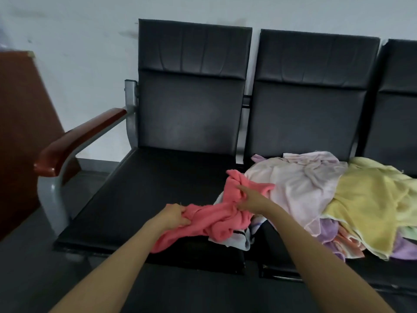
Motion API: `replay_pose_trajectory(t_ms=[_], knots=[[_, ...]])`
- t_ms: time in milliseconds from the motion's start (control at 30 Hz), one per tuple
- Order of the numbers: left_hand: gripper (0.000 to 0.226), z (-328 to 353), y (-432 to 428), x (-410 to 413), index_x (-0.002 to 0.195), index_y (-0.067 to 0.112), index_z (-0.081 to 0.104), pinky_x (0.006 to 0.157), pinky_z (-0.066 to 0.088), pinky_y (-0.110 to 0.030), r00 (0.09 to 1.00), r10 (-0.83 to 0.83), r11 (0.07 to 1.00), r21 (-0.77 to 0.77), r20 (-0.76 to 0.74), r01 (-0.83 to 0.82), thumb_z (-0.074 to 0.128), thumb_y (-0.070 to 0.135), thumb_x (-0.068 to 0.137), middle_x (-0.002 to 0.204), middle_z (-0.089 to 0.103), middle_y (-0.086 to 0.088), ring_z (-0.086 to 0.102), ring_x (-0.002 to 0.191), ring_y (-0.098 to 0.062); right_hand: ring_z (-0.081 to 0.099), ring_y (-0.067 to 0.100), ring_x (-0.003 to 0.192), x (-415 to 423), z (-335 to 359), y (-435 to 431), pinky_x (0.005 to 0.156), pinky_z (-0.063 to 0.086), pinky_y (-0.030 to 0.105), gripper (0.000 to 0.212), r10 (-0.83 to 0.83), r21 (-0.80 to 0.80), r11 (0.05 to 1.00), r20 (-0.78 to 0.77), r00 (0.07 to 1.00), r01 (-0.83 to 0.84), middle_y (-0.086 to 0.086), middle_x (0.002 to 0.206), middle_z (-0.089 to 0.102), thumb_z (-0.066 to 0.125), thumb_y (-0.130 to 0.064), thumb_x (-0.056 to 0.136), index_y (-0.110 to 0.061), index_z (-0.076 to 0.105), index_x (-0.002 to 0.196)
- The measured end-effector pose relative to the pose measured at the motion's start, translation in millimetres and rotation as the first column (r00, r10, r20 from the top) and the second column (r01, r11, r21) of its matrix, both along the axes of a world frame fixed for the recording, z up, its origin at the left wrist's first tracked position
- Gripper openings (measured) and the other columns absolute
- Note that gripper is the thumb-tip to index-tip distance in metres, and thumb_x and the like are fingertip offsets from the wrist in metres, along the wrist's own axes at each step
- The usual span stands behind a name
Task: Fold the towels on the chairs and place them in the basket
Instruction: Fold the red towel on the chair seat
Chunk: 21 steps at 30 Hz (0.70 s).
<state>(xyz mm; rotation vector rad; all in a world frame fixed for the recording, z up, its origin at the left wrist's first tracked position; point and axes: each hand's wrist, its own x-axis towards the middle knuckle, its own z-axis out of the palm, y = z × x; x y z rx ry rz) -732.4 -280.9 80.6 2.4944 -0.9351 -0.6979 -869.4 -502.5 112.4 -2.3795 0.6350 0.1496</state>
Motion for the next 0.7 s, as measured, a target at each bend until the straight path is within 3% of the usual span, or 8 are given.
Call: replay_pose_trajectory(t_ms=[133, 200, 267, 333, 400, 533, 633, 700], knots=[[0.020, 2, -8, 10, 0.092, 0.012, 0.070, 0.077, 0.049, -0.032, 0.996, -0.038, 0.998, 0.050, 0.082, 0.034, 0.067, 0.030, 0.082, 0.083, 0.056, 0.003, 0.058, 0.079, -0.014, 0.058, 0.025, 0.100, 15, -16, -1, 0.069, 0.040, 0.024, 0.027, 0.092, -0.223, 0.967, -0.150, 0.984, -0.125, 0.009, 0.109, 0.061, 0.044, -0.025, 0.099, -0.010, 0.058, 0.117], [0.012, 2, -7, 11, 0.082, 0.017, 0.062, 0.072, 0.048, -0.029, 0.994, 0.000, 0.999, -0.043, 0.107, 0.005, 0.067, 0.028, 0.084, 0.088, 0.046, 0.004, 0.052, 0.076, -0.011, 0.053, 0.020, 0.086, 18, -20, -6, 0.070, 0.037, 0.024, 0.019, 0.102, -0.319, 0.939, -0.096, 0.990, -0.127, 0.010, 0.107, 0.061, 0.042, -0.028, 0.100, -0.018, 0.056, 0.093], [0.012, 6, -1, 11, 0.083, 0.020, 0.053, 0.064, 0.040, -0.021, 0.997, 0.053, 0.986, -0.162, 0.064, -0.042, 0.063, 0.024, 0.089, 0.088, 0.050, 0.005, 0.050, 0.075, -0.007, 0.048, 0.018, 0.085, 17, -15, -8, 0.075, 0.036, 0.026, 0.020, 0.090, -0.330, 0.938, -0.056, 0.994, -0.103, 0.013, 0.110, 0.055, 0.042, -0.026, 0.099, -0.021, 0.047, 0.080], [0.012, 16, 5, 7, 0.083, 0.021, 0.050, 0.060, 0.036, -0.018, 0.995, 0.103, 0.957, -0.272, -0.011, -0.102, 0.059, 0.020, 0.091, 0.085, 0.055, 0.005, 0.051, 0.075, -0.006, 0.046, 0.014, 0.083, 9, -6, -3, 0.081, 0.043, 0.029, 0.010, 0.120, -0.249, 0.960, -0.035, 0.992, -0.125, 0.007, 0.106, 0.053, 0.050, -0.021, 0.094, -0.021, 0.047, 0.084], [0.010, 31, 9, 1, 0.085, 0.020, 0.051, 0.060, 0.037, -0.018, 0.992, 0.127, 0.925, -0.358, -0.023, -0.127, 0.057, 0.019, 0.092, 0.084, 0.057, 0.004, 0.051, 0.074, -0.007, 0.050, 0.009, 0.075, -2, 0, 8, 0.076, 0.051, 0.030, 0.014, 0.157, -0.071, 0.984, -0.054, 0.986, -0.161, -0.003, 0.092, 0.053, 0.059, -0.017, 0.087, -0.025, 0.048, 0.087], [0.008, 73, 14, -18, 0.098, 0.013, 0.056, 0.068, 0.042, -0.024, 0.987, 0.142, 0.816, -0.557, -0.072, -0.157, 0.055, 0.020, 0.094, 0.092, 0.062, -0.003, 0.055, 0.082, -0.013, 0.056, 0.003, 0.072, -22, 17, 41, 0.063, 0.048, 0.016, 0.068, 0.105, 0.378, 0.915, 0.114, 0.988, -0.141, -0.008, 0.084, 0.054, 0.068, -0.009, 0.085, -0.040, 0.031, 0.132], [0.006, 109, 20, -32, 0.098, 0.015, 0.056, 0.075, 0.045, -0.029, 0.974, 0.171, 0.678, -0.699, -0.148, -0.226, 0.056, 0.020, 0.094, 0.095, 0.062, -0.002, 0.056, 0.085, -0.014, 0.057, 0.010, 0.090, -25, 48, 59, 0.067, 0.050, 0.012, 0.036, 0.012, 0.408, 0.903, 0.287, 0.958, -0.133, -0.007, 0.088, 0.053, 0.062, -0.003, 0.088, -0.007, 0.056, 0.123], [0.002, 134, 27, -38, 0.093, 0.017, 0.055, 0.076, 0.045, -0.030, 0.966, 0.189, 0.583, -0.771, -0.177, -0.255, 0.056, 0.018, 0.094, 0.093, 0.060, 0.000, 0.054, 0.086, -0.014, 0.057, 0.015, 0.076, -26, 78, 64, 0.058, 0.047, 0.020, 0.015, -0.117, 0.473, 0.874, 0.426, 0.897, -0.111, -0.001, 0.081, 0.055, 0.057, 0.002, 0.090, -0.006, 0.060, 0.102]])
